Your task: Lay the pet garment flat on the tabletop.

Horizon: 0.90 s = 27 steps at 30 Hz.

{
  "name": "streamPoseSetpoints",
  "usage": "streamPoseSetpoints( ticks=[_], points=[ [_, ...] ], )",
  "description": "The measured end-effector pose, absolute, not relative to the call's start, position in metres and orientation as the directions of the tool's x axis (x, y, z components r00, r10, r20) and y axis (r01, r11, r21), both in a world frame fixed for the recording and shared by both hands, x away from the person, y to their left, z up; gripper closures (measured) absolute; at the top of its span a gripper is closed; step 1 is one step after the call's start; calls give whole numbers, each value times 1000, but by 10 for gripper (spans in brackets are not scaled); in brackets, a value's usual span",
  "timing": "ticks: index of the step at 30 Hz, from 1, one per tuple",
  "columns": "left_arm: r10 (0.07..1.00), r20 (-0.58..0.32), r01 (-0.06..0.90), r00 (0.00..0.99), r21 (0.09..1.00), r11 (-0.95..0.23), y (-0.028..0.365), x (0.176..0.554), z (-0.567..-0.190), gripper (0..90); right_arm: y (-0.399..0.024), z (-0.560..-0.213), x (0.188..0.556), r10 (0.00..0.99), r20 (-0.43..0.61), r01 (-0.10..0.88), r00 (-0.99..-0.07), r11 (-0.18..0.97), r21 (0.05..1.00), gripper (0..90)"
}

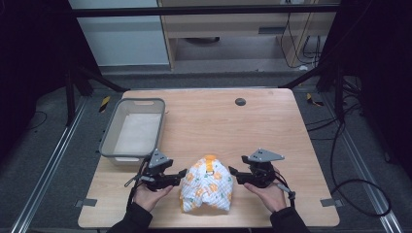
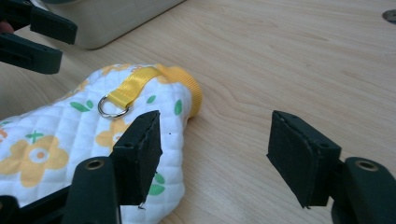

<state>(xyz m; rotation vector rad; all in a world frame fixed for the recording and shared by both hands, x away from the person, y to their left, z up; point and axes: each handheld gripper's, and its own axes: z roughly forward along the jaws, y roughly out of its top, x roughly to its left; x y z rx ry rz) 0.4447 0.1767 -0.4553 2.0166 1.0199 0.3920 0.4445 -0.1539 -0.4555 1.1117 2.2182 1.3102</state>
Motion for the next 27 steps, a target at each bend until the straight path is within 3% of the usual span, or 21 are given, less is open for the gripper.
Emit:
streamPoseSetpoints(
  ticks=[18,27],
  points=[
    [753,-93,557,651,733,-391,162,451,-472,330,-135,-473,447,717,134,497,-684,323,805,513],
    [743,-115,573,659,717,-397,160,450,-483,372,-132,-476,448,694,175,526,-699,333,782,673]
  ],
)
